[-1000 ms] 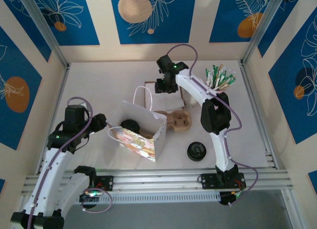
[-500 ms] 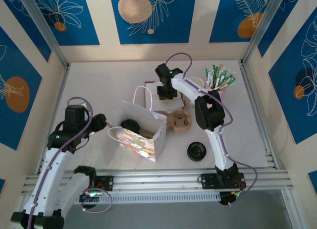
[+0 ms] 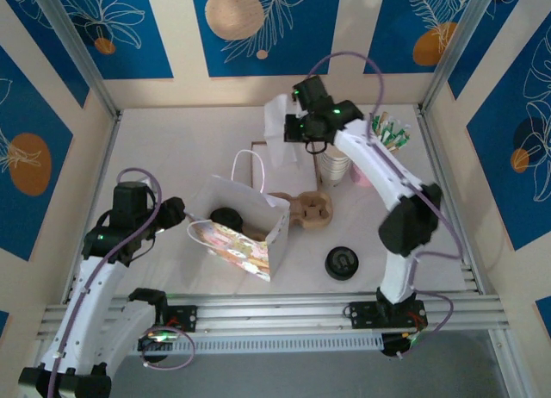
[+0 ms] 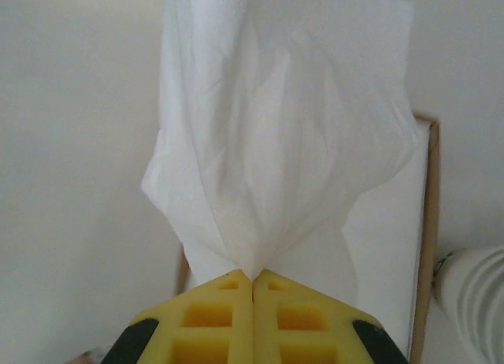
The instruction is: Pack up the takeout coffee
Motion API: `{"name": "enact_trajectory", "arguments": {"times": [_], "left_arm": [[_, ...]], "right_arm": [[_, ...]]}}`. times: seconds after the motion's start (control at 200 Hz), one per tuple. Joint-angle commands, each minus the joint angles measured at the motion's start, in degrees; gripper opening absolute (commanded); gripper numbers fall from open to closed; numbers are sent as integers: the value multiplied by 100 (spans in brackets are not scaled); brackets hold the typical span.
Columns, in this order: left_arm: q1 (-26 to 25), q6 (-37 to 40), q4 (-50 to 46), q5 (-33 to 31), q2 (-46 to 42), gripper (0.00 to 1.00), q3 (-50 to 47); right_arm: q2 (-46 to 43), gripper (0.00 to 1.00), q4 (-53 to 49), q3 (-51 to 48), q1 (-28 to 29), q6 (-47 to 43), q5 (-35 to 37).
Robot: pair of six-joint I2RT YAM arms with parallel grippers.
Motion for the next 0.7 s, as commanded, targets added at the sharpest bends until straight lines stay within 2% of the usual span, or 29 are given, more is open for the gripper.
{"name": "enact_trajectory", "arguments": {"times": [0.0, 0.22, 0.32, 0.36, 0.415, 0.515, 0.695], "left_arm": [[-61, 9, 211, 0, 38, 64, 0], [-66, -121, 371, 54, 68, 64, -105], [-66, -213, 430, 107, 66, 64, -152], [-66, -239, 454, 174, 64, 64, -155], [-67, -272, 506, 249, 48, 64, -169], [-61, -330, 488, 255, 31, 64, -162], [-63, -324, 434, 235, -25, 64, -161]], "right_arm": [[-926, 0, 458, -433, 104, -294, -101], [-2509, 0, 1226, -1075, 801, -827, 423], [-2969, 0, 1627, -1335, 1490, -1326, 650], [-3093, 0, 1730, -1418, 1831, -1580, 679], [-3263, 0, 1846, -1574, 2246, -1896, 377], [-3424, 0, 2056, -1860, 2892, -2033, 261], [-3424, 0, 2021, -1989, 3572, -1983, 470]]}}
